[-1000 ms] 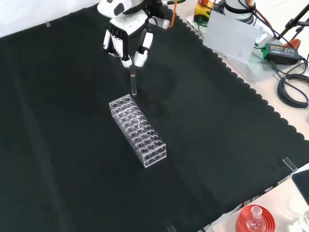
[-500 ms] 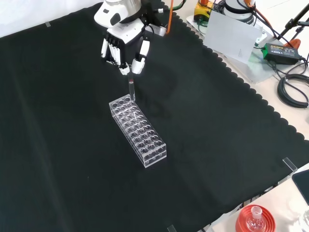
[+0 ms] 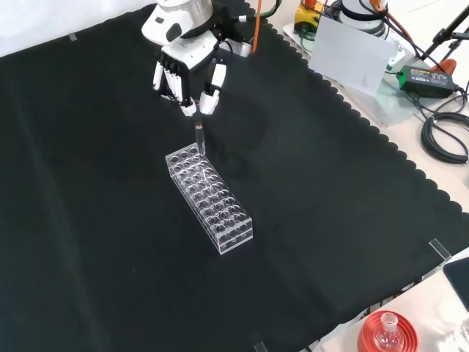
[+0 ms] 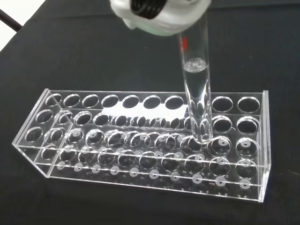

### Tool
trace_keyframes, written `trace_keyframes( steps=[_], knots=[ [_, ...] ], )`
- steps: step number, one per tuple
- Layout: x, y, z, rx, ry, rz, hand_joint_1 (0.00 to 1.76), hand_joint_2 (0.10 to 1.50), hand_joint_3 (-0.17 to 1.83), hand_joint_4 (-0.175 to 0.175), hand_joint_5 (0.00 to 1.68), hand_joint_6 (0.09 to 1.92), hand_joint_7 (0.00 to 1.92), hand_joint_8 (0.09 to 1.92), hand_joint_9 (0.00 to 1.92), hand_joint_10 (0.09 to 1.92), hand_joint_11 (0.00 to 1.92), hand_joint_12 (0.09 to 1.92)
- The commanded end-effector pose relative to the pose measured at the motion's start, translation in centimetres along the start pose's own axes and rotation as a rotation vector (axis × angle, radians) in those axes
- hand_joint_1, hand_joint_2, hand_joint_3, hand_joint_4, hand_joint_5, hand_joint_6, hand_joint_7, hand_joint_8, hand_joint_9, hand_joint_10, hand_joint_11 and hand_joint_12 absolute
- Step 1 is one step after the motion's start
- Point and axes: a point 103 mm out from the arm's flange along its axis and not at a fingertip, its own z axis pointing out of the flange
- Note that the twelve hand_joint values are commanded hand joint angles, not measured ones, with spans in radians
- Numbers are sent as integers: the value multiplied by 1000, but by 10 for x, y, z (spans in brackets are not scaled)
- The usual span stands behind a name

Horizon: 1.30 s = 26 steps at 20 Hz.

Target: Put the test tube back in the rack.

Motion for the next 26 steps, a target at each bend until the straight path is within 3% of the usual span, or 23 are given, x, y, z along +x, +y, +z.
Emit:
trace_keyframes(
  steps=[1,8,26],
  knots=[
    [-2,1,1,6,4,2,1425,903,85,-175,1328,298,1517,399,1387,105,756,1225],
    [-12,5,12,13,23,0,1425,899,93,-175,1329,297,1518,397,1389,101,755,1226],
    [-14,6,20,23,19,-2,1426,883,122,-175,1332,294,1523,387,1394,92,752,1227]
  ],
)
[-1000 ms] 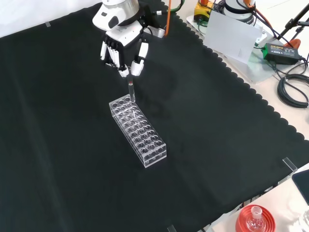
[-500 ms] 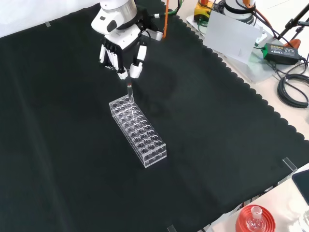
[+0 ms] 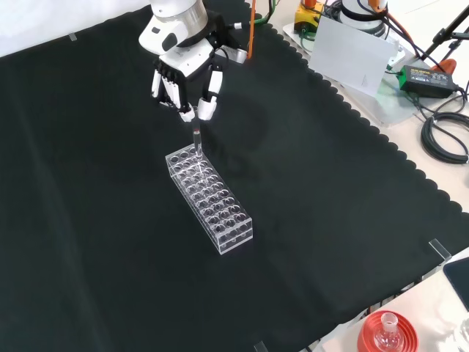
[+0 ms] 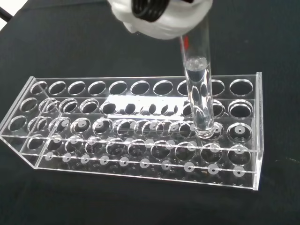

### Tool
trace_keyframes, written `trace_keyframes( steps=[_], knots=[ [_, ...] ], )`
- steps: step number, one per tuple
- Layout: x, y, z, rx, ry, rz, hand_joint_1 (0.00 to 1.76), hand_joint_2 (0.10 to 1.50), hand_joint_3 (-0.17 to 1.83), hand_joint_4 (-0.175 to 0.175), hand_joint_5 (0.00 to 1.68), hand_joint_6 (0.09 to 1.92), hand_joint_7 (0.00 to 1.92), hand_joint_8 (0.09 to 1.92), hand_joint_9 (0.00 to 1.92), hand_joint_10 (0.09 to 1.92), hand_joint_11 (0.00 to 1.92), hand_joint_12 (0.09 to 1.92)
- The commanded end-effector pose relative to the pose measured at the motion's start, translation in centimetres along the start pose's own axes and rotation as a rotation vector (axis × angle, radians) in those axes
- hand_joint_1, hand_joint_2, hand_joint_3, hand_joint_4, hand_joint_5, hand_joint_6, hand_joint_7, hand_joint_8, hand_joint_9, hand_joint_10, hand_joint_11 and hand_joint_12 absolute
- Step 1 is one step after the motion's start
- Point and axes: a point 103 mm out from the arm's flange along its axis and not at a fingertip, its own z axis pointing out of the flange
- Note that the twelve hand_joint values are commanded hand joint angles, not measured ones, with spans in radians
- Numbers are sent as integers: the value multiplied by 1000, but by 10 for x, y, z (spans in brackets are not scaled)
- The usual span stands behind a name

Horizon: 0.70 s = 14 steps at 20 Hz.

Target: Put the test tube back in the rack.

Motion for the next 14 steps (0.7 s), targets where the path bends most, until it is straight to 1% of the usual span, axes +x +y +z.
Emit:
trace_keyframes(
  steps=[1,5,9,14],
  knots=[
    [-1,1,3,5,0,-7,1426,882,124,-175,1332,294,1524,386,1394,91,752,1228],
    [2,4,6,4,-1,-13,1426,877,133,-175,1333,293,1526,383,1395,89,751,1228],
    [4,5,7,7,-4,-19,1427,839,208,-175,1339,288,1535,371,1405,87,750,1232],
    [10,9,10,12,-9,-30,1427,831,223,-175,1340,289,1537,367,1407,87,750,1232]
  ],
)
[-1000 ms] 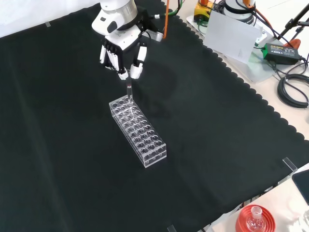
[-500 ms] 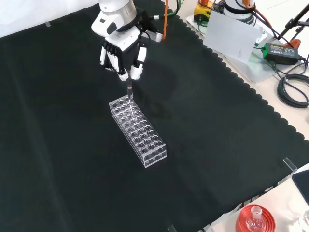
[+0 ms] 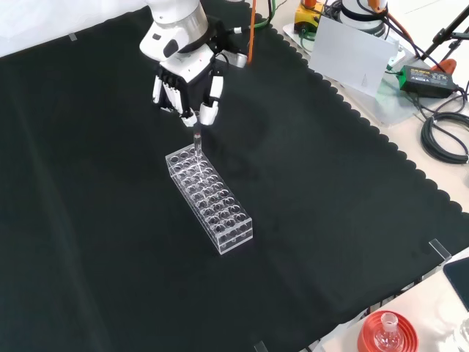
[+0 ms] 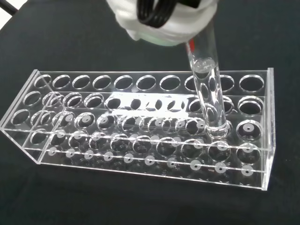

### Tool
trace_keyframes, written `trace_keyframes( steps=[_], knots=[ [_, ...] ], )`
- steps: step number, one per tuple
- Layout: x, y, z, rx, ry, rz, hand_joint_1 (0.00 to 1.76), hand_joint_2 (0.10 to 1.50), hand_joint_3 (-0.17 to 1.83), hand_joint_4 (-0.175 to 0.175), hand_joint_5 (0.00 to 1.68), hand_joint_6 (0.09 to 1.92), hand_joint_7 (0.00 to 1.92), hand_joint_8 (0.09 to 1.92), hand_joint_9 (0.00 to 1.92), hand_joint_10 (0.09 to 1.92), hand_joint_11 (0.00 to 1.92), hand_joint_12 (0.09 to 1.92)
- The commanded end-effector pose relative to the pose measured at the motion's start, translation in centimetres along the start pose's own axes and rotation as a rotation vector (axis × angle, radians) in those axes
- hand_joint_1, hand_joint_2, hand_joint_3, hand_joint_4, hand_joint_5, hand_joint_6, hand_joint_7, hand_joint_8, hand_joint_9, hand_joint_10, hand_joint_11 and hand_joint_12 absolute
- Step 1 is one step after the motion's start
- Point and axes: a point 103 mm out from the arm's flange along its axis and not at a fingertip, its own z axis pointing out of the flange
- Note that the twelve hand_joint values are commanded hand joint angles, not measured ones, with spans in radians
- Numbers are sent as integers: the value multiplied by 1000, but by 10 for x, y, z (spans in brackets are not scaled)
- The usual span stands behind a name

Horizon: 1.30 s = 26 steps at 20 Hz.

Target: Put the test tube back in the rack.

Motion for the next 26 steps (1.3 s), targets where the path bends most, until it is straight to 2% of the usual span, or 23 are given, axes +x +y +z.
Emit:
trace_keyframes(
  steps=[1,26],
  knots=[
    [5,3,3,4,2,-10,1427,830,225,-175,1340,290,1538,367,1407,87,750,1232],
    [5,4,16,30,4,-14,1428,813,258,-175,1342,291,1544,357,1409,87,747,1233]
  ],
)
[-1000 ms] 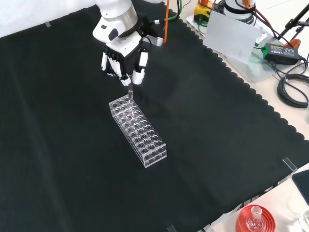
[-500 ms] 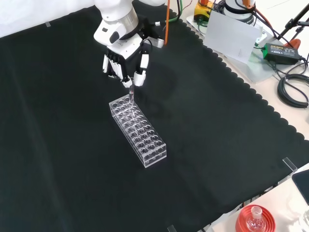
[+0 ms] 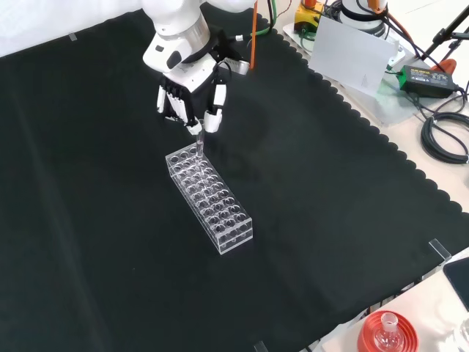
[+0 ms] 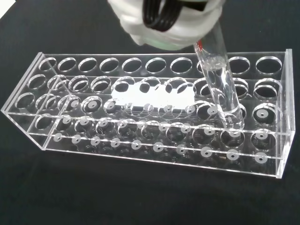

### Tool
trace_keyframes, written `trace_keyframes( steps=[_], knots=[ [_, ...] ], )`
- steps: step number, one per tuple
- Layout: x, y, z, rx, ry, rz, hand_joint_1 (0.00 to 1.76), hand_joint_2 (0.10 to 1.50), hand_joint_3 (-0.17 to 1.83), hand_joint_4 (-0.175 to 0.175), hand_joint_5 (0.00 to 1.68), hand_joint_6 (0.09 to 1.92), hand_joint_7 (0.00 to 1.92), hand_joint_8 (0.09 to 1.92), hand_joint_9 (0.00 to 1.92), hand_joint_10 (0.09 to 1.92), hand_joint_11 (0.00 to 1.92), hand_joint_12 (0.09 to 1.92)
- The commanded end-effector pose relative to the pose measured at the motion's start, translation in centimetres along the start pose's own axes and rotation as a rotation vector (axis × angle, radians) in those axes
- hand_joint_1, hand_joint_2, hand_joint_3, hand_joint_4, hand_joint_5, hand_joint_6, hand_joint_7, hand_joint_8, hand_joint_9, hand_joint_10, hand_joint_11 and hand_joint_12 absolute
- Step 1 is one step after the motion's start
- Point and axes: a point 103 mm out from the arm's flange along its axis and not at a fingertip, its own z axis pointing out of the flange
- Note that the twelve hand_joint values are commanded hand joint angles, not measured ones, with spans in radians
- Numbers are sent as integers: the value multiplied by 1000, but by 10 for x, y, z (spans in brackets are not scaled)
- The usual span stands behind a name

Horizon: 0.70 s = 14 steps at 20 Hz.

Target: Put the test tube back in the rack.

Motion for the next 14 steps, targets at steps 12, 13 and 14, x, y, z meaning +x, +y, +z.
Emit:
trace_keyframes(
  steps=[12,13,14],
  knots=[
    [-2,2,9,11,10,-2,1428,807,268,-175,1343,291,1547,354,1409,87,746,1234],
    [-2,3,10,10,10,0,1428,807,269,-175,1343,291,1547,353,1410,87,746,1234],
    [-2,3,10,10,9,1,1428,806,269,-175,1343,291,1547,353,1410,87,746,1234]
  ],
)
